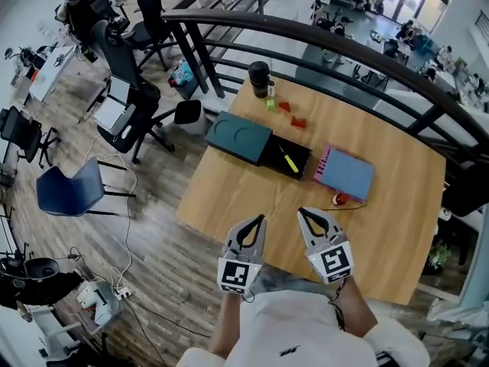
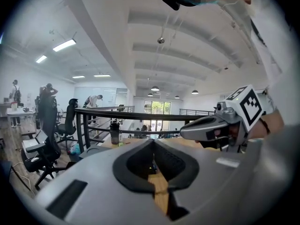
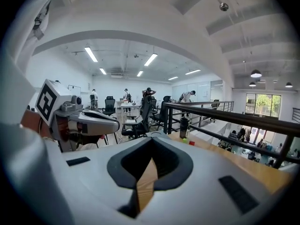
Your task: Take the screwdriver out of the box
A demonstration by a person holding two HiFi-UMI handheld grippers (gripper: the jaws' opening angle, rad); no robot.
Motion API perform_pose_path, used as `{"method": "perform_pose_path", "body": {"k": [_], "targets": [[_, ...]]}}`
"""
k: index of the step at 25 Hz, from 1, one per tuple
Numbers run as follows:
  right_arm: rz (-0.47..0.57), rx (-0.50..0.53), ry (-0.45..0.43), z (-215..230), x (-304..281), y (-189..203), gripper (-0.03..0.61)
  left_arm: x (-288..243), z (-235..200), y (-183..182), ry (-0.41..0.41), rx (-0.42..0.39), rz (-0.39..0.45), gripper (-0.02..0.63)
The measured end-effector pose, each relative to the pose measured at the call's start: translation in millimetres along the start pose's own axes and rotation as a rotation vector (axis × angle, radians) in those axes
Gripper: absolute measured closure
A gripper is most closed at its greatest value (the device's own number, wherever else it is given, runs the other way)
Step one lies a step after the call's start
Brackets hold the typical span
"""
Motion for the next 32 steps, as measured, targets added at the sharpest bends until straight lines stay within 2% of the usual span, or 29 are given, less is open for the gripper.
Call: {"method": "perform_pose_path", "body": {"k": [6,14,22,32], "targets": [[-0.036,-0.004,0.105,30,-48,30,0.584,-44,-35,31,0.116,0.042,-0.037,0.603],[-0.172,-0.015,0.221,65,-102,77,0.584,-96,-69,70,0.280,0.099,-0.084,0.603],[-0.297,-0.042,0.261,91,-132,126,0.584,-127,-98,101,0.323,0.124,-0.138,0.603],[-0.427,-0.056,0.241,116,-173,173,0.584,-163,-116,131,0.353,0.141,-0.196,0.603]]}}
Point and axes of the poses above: the fingertips, and each gripper's own axes: x backward along the fingers, z to its right, y out of its underside, the point moved 5 cm from there along x, backward along the fingers, and after that the axes turned 13 degrees about z, right-handed, at the moved point
